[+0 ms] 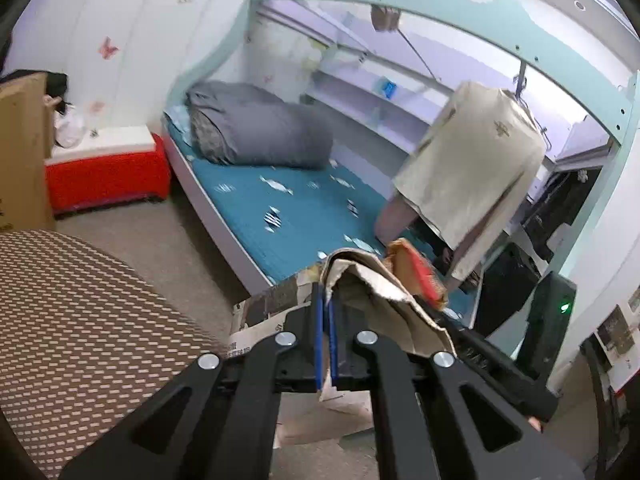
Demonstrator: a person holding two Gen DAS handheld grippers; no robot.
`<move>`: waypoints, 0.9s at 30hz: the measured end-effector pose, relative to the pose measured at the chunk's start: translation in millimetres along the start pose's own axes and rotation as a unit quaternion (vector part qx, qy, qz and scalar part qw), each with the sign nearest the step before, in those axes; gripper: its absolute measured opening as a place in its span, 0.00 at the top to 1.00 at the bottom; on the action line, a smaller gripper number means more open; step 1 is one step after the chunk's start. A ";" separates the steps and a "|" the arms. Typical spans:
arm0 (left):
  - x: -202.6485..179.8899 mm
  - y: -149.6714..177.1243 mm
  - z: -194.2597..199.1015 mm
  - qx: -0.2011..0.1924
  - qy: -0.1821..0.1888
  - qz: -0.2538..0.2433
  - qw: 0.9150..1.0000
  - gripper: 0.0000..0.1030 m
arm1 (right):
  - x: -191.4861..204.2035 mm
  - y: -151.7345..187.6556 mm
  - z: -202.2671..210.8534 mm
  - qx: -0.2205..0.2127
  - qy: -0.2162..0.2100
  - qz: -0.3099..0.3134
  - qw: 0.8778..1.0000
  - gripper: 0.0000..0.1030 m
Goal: Collect trash
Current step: 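Carry the wrapper and red bag to the wastebasket and open both tools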
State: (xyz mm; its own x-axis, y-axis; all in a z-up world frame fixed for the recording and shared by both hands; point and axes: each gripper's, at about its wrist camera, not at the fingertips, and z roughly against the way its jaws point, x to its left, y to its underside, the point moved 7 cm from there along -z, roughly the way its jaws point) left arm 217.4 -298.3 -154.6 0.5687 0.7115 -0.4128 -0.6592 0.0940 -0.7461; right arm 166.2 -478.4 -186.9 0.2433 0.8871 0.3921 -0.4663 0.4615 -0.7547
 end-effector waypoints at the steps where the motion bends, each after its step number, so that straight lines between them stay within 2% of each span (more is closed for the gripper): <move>1: -4.8 0.9 -12.4 0.009 0.004 0.003 1.000 0.98 | -7.9 2.3 -5.3 0.005 0.005 -0.005 1.000 0.69; 6: -15.4 10.8 -72.8 0.053 0.022 0.020 0.998 0.98 | -42.6 15.4 -33.7 0.036 0.025 -0.026 0.999 0.69; 13: 1.8 38.8 -164.5 0.127 -0.001 0.050 0.991 0.98 | -88.7 46.4 -86.9 0.091 0.048 -0.057 0.993 0.69; 17: 24.4 64.4 -212.6 0.182 -0.013 0.084 0.980 0.98 | -108.0 67.5 -118.4 0.125 0.055 -0.076 0.988 0.69; 24: 62.0 99.8 -270.0 0.243 -0.057 0.108 0.962 0.98 | -129.4 92.3 -156.9 0.161 0.062 -0.097 0.980 0.69; 26: 69.2 107.0 -283.8 0.259 -0.071 0.108 0.957 0.92 | -134.0 99.3 -168.0 0.172 0.064 -0.101 0.978 0.69; 27: 72.3 109.6 -287.4 0.268 -0.077 0.106 0.954 0.84 | -134.9 101.9 -171.6 0.176 0.065 -0.103 0.977 0.69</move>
State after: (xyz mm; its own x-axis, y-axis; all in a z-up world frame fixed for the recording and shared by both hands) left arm 327.6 -436.8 -416.4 0.3426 0.8441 -0.4125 -0.9320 0.2500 -0.2624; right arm 231.9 -551.2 -406.9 0.4579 0.7786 0.4291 -0.6542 0.6219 -0.4304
